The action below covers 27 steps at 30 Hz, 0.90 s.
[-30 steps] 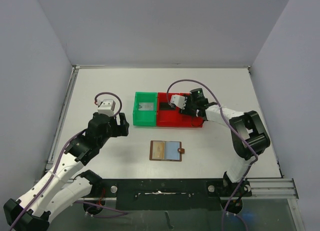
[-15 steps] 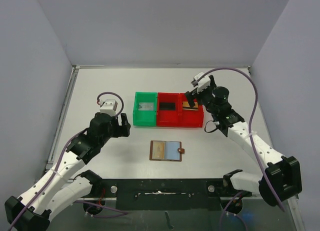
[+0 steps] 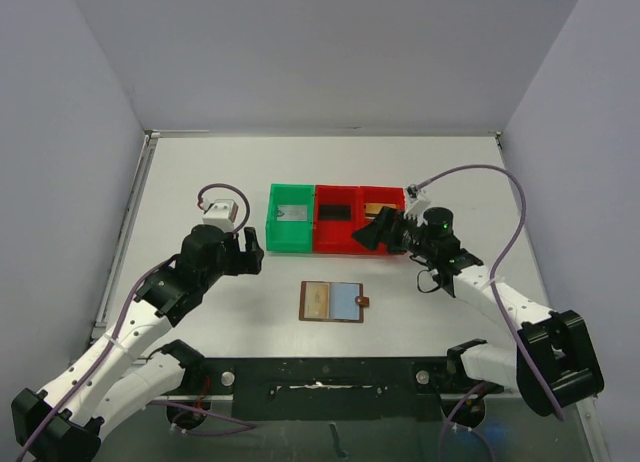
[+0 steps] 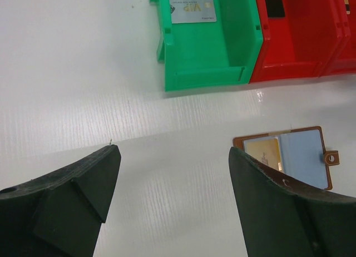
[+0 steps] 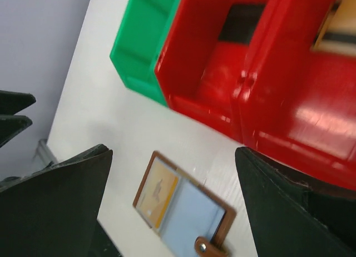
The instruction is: Take the credit cards out of the card holder
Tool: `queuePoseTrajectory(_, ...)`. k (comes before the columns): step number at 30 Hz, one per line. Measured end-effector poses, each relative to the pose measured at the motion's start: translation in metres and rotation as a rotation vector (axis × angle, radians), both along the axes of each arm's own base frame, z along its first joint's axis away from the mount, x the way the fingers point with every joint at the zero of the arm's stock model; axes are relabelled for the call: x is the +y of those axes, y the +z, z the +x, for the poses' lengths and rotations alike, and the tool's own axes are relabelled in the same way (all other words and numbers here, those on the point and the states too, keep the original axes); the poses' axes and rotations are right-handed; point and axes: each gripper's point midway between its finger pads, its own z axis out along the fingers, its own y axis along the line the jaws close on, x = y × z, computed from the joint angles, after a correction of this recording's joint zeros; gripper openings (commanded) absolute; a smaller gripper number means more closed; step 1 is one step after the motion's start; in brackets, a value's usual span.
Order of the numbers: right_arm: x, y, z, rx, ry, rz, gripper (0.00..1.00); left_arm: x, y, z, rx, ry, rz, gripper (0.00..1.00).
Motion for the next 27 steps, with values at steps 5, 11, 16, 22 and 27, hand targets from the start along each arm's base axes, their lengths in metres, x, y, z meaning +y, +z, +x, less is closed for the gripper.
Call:
queuePoseTrajectory(5, 0.02, -0.04, -0.041, 0.206, -0.009, 0.074, 0.95, -0.001, 0.0, 0.0, 0.0, -0.005, -0.005, 0.8)
queuePoseTrajectory(11, 0.069, -0.023, -0.083, 0.212, -0.009, 0.121, 0.79, -0.004, -0.009, -0.001, 0.031, -0.007, -0.009, 0.8)
queuePoseTrajectory(16, 0.089, -0.058, -0.131, 0.311, -0.019, 0.09, 0.64, -0.013, -0.02, -0.003, 0.087, -0.018, -0.034, 0.8)
queuePoseTrajectory(22, 0.093, -0.074, -0.126, 0.364, -0.088, 0.026, 0.5, -0.027, -0.032, -0.009, 0.141, -0.012, -0.148, 0.77)
queuePoseTrajectory(27, 0.099, -0.083, -0.12, 0.399, -0.104, 0.003, 0.34, -0.052, -0.044, -0.022, 0.226, -0.056, -0.26, 0.7)
